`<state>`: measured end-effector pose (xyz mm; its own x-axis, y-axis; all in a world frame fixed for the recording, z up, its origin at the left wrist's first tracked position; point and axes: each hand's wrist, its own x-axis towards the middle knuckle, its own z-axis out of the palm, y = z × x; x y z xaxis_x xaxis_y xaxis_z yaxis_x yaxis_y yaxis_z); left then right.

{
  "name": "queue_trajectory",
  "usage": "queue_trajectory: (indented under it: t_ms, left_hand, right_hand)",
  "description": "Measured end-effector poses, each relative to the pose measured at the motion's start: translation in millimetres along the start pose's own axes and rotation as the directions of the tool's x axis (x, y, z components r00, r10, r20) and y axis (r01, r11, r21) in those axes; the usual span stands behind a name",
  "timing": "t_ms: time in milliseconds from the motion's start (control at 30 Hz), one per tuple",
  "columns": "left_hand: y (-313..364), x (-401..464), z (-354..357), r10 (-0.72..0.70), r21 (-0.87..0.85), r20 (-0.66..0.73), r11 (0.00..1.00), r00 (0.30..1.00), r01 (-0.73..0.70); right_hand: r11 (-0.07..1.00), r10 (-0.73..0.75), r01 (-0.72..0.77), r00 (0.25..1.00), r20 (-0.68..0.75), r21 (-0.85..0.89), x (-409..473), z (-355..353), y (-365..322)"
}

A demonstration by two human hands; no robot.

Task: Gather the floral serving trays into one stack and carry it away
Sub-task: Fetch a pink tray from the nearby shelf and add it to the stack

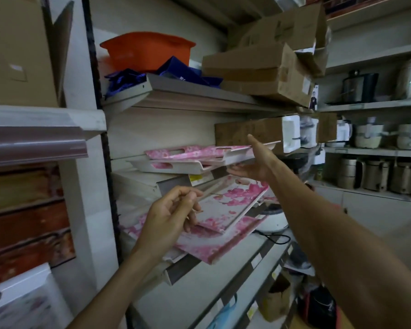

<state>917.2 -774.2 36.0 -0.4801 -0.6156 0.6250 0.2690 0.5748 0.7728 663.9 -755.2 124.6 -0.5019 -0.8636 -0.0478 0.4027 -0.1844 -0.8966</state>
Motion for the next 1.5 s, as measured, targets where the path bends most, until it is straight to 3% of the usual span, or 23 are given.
queue_trajectory:
  t_ms: [300, 500, 633, 767, 833, 1000, 1200, 1300, 1500]
  left_hand:
    - [3.8, 14.8, 7.8, -0.043, 0.020, -0.035, 0.999, 0.998, 0.043]
    - [6.6, 40.5, 48.8, -0.233, -0.129, -0.033, 0.965, 0.972, 0.227]
    - [12.0, 66.5, 74.5, -0.455, -0.397, 0.016, 0.814, 0.890, 0.424]
    - [14.0, 88.2, 97.6, -0.496, -0.657, 0.139, 0.602, 0.857, 0.455]
    - [19.6, 93.5, 113.7, -0.494, -0.719, 0.142, 0.543, 0.858, 0.433]
    - [25.7, 94.7, 146.6, -0.504, -0.744, 0.013, 0.572, 0.863, 0.345]
    - [25.7, 75.1, 165.1, -0.473, -0.706, -0.035, 0.635, 0.881, 0.313]
    - [23.0, 59.8, 161.6, -0.467, -0.673, -0.020, 0.661, 0.884, 0.333]
    - [23.1, 16.7, 158.3, -0.514, -0.606, 0.065, 0.661, 0.855, 0.443]
  right_hand:
    - [0.985, -0.168, 0.164, 0.979, -0.116, -0.048, 12.6, 8.1, -3.1]
    - [0.966, -0.255, 0.251, 0.963, -0.082, -0.054, 1.0, -18.3, -15.7]
    - [0.963, -0.270, 0.270, 0.961, -0.053, -0.008, -16.9, -38.8, -24.4]
    - [0.947, -0.317, 0.312, 0.946, -0.065, -0.069, -42.7, -56.2, -29.9]
    - [0.941, -0.333, 0.326, 0.940, -0.074, -0.095, -58.0, -65.7, -28.4]
    - [0.929, -0.362, 0.353, 0.929, -0.073, -0.106, -91.9, -87.7, -13.9]
    - [0.949, -0.308, 0.301, 0.949, -0.069, -0.096, -120.6, -135.3, -17.9]
    - [0.953, -0.298, 0.285, 0.944, -0.144, -0.099, -135.9, -168.1, -28.9]
    - [0.923, -0.309, 0.216, 0.909, -0.278, -0.319, -171.3, -227.2, -40.6]
